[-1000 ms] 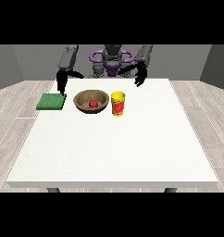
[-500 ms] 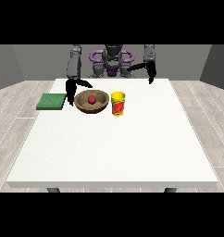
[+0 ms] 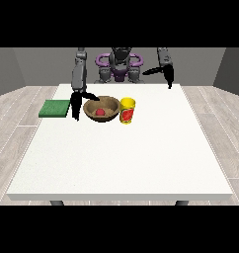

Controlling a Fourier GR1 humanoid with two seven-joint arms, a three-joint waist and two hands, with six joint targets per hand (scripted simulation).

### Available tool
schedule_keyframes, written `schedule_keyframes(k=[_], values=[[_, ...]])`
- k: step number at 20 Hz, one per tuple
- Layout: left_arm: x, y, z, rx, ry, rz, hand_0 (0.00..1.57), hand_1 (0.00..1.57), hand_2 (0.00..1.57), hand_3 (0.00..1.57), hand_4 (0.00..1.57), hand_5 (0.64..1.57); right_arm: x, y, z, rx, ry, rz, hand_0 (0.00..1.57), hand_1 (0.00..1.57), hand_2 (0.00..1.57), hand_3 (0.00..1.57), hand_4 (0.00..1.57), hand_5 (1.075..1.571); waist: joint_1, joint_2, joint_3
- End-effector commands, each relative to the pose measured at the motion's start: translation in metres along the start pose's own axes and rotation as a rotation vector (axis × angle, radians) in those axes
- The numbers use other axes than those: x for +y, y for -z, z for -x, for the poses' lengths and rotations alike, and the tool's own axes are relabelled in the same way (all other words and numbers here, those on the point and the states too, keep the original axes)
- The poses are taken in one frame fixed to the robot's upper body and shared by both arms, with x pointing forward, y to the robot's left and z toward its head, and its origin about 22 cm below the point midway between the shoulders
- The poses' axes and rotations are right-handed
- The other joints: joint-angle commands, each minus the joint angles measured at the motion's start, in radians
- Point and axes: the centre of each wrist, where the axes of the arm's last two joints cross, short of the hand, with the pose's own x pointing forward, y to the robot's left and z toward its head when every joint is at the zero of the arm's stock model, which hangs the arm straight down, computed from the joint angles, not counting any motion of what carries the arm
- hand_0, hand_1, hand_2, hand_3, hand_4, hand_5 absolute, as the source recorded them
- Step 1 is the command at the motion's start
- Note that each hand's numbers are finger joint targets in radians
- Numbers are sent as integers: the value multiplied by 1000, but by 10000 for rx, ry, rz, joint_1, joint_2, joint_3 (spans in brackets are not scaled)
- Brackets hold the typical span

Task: Pick the cup and pour the ball into the bowl, then pick the bowl and place it on the pad

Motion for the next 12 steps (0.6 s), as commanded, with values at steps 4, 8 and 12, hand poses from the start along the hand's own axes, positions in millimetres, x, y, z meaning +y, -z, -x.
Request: schedule_keyframes(k=[4, 8, 12], values=[[18, -11, 3, 46, 270, -283, 0, 0, 0, 0, 0, 1566, 24, 1, 14, 343, 180, 23, 0, 0, 0, 0, 139, 1565, -39, -72, 3], [8, 1, -21, -604, -158, 188, 0, 0, 0, 0, 80, 1571, -25, -24, 34, 2664, -1019, 2252, 1453, 1453, 1571, 0, 468, 1512, 477, 371, 1], [-6, 14, -28, -880, -295, 644, 0, 0, 0, 0, 568, 1549, -21, -17, 26, 2341, -4485, 2381, 1571, 1571, 1571, 1570, 920, 1536, 879, 615, -46]])
